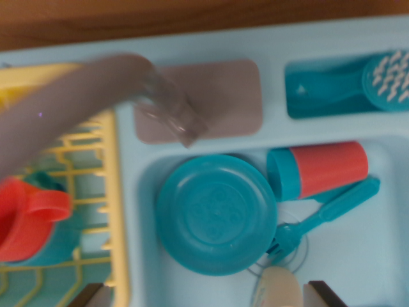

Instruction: Pick detergent from the sink

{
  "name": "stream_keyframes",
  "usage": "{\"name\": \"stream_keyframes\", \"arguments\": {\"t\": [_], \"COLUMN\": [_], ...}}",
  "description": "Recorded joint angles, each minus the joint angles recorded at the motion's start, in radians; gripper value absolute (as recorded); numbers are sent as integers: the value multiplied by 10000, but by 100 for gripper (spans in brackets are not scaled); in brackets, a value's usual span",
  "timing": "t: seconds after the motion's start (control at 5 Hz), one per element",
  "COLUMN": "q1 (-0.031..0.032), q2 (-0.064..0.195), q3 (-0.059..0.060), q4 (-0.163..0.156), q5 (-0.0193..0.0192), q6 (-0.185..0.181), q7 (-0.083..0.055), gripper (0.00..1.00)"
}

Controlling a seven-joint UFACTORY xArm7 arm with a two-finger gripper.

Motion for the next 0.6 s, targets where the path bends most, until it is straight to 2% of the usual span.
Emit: {"name": "stream_keyframes", "arguments": {"t": [0.2, 0.4, 0.6], "q1": [-54, -54, -110], "q2": [30, 30, 62], "q3": [-51, -51, -104], "q4": [-448, -448, -913], "q5": [-24, -24, -50], "q6": [-422, -422, -859], "q7": [18, 18, 37], "gripper": [0, 0, 0]}}
